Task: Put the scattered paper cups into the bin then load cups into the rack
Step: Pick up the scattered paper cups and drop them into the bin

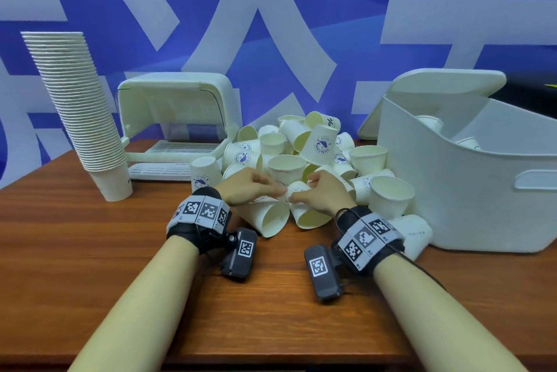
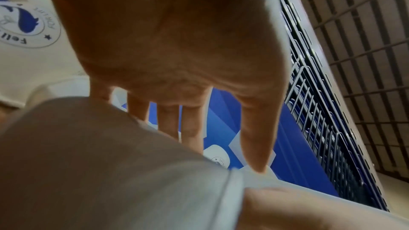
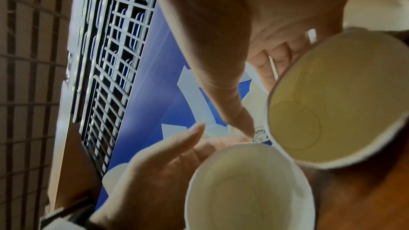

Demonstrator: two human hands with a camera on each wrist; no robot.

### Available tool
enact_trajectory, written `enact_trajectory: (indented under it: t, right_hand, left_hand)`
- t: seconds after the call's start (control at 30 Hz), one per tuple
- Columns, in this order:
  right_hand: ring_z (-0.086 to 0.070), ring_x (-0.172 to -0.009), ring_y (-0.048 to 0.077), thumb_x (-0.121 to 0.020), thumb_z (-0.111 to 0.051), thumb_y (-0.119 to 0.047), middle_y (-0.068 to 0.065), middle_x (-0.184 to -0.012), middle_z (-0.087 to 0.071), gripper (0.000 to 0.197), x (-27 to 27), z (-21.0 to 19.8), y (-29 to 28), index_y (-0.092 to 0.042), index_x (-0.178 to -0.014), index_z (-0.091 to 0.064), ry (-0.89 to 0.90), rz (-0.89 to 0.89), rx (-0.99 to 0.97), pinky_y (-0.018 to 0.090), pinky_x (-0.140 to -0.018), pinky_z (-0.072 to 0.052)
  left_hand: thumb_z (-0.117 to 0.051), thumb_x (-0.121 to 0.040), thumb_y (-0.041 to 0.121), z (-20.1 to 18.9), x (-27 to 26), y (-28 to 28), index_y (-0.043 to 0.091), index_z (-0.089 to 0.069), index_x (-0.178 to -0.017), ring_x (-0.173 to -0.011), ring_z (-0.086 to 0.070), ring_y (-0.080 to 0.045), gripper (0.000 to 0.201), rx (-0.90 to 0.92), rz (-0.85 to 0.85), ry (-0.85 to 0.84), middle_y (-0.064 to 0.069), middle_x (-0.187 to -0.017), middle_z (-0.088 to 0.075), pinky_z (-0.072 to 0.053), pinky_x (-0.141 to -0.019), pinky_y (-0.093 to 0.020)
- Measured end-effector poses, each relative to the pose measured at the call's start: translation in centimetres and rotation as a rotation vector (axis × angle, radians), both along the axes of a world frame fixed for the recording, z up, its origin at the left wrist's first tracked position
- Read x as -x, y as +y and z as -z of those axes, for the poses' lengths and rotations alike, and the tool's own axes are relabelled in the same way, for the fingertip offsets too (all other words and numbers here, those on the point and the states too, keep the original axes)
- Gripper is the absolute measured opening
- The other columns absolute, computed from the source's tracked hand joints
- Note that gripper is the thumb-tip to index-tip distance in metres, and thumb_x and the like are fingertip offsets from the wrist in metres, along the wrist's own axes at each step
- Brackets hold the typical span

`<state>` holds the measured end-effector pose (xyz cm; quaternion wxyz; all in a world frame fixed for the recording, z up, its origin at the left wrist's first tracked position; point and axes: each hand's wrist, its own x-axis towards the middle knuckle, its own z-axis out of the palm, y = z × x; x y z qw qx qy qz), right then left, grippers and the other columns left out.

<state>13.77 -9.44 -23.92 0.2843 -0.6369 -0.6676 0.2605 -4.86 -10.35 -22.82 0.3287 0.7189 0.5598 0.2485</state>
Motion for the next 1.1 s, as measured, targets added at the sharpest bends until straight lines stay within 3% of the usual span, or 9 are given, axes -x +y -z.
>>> enact_trajectory:
  t: [0.1, 0.17, 0.27, 0.5, 0.63, 0.8, 0.9, 1.0, 1.1]
  right_hand:
    - [-0.062, -0.088, 0.019, -0.056, -0.07, -0.054, 0.002, -0.091, -0.065, 0.048, 0.6, -0.6, 0.0, -0.017, -0.085, -0.062, -0.27, -0.007, -0.024, 0.032, -0.075, -0.053]
    - [-0.062, -0.077, 0.019, -0.057, -0.064, -0.059, 0.001, -0.077, -0.062, 0.044, 0.8, -1.1, -0.2, -0.017, -0.069, -0.057, -0.388, -0.02, -0.024, 0.026, -0.059, -0.045]
    - [-0.049, -0.064, 0.012, -0.071, -0.068, -0.054, -0.002, -0.068, -0.05, 0.043, 0.8, -1.8, -0.4, -0.016, -0.068, -0.048, -0.419, -0.069, 0.02, 0.022, -0.049, -0.03]
    - [-0.041, -0.059, 0.006, -0.071, -0.07, -0.064, -0.004, -0.067, -0.046, 0.055, 1.1, -2.4, -0.1, -0.017, -0.066, -0.043, -0.389, -0.129, 0.107, 0.02, -0.047, -0.028]
    - [-0.053, -0.07, 0.011, -0.056, -0.072, -0.056, -0.001, -0.079, -0.059, 0.041, 0.8, -2.0, 0.3, -0.022, -0.071, -0.056, -0.286, -0.056, 0.048, 0.024, -0.054, -0.041]
    - [-0.058, -0.076, 0.013, -0.063, -0.075, -0.039, -0.001, -0.083, -0.063, 0.035, 0.2, -2.0, 0.2, -0.014, -0.085, -0.067, 0.1, -0.014, 0.093, 0.025, -0.057, -0.041]
    - [-0.062, -0.079, 0.018, -0.064, -0.074, -0.028, 0.001, -0.081, -0.067, 0.019, -0.4, -1.9, 0.1, -0.013, -0.074, -0.066, 0.285, 0.0, 0.064, 0.03, -0.067, -0.048]
    - [-0.052, -0.065, 0.016, -0.064, -0.072, -0.016, -0.001, -0.062, -0.056, 0.021, -0.8, -2.3, 0.0, -0.018, -0.057, -0.052, 0.423, 0.018, -0.007, 0.026, -0.058, -0.041]
    - [-0.057, -0.064, 0.014, -0.067, -0.076, -0.018, -0.004, -0.063, -0.061, 0.012, -1.1, -3.6, -0.3, -0.013, -0.071, -0.066, 0.566, 0.058, -0.095, 0.022, -0.054, -0.042]
  left_hand:
    - [-0.07, -0.061, 0.063, -0.4, 0.0, -0.4, 0.024, -0.074, -0.099, -0.112, -0.057, -0.008, 0.055, 0.14, 0.078, 0.115, 0.009, -0.11, -0.069, -0.038, -0.101, -0.024]
    - [-0.072, -0.064, 0.055, -0.7, -0.2, -0.9, 0.028, -0.067, -0.107, -0.113, -0.053, -0.007, 0.051, 0.163, 0.13, 0.21, 0.013, -0.113, -0.063, -0.036, -0.097, -0.017]
    - [-0.082, -0.071, 0.034, -1.0, -0.1, -1.4, 0.03, -0.056, -0.122, -0.11, -0.049, -0.004, 0.057, 0.186, 0.16, 0.31, 0.017, -0.113, -0.055, -0.035, -0.088, -0.009]
    - [-0.084, -0.069, 0.023, -1.7, 0.0, -1.6, 0.033, -0.034, -0.143, -0.12, -0.037, -0.006, 0.091, 0.268, 0.233, 0.522, 0.015, -0.126, -0.042, -0.031, -0.103, -0.023]
    - [-0.084, -0.068, 0.016, -1.0, 0.0, -1.1, 0.03, -0.046, -0.135, -0.113, -0.047, -0.012, 0.078, 0.176, 0.176, 0.469, 0.01, -0.118, -0.054, -0.037, -0.096, -0.025]
    - [-0.085, -0.065, 0.035, 0.0, -0.3, -0.4, 0.029, -0.056, -0.112, -0.105, -0.052, -0.014, 0.056, 0.133, 0.047, 0.382, 0.009, -0.106, -0.059, -0.039, -0.086, -0.024]
    - [-0.084, -0.063, 0.046, 0.3, -0.4, -0.1, 0.02, -0.062, -0.114, -0.105, -0.058, -0.014, 0.061, 0.118, 0.008, 0.309, 0.005, -0.11, -0.065, -0.046, -0.094, -0.028]
    - [-0.086, -0.059, 0.044, 0.2, -0.6, -0.2, 0.019, -0.065, -0.112, -0.108, -0.061, -0.016, 0.062, 0.077, 0.038, 0.132, 0.003, -0.11, -0.069, -0.047, -0.098, -0.032]
    - [-0.083, -0.07, 0.03, -0.8, -0.9, -0.4, 0.018, -0.066, -0.113, -0.109, -0.062, -0.014, 0.048, 0.008, 0.064, -0.091, 0.002, -0.113, -0.069, -0.049, -0.097, -0.031]
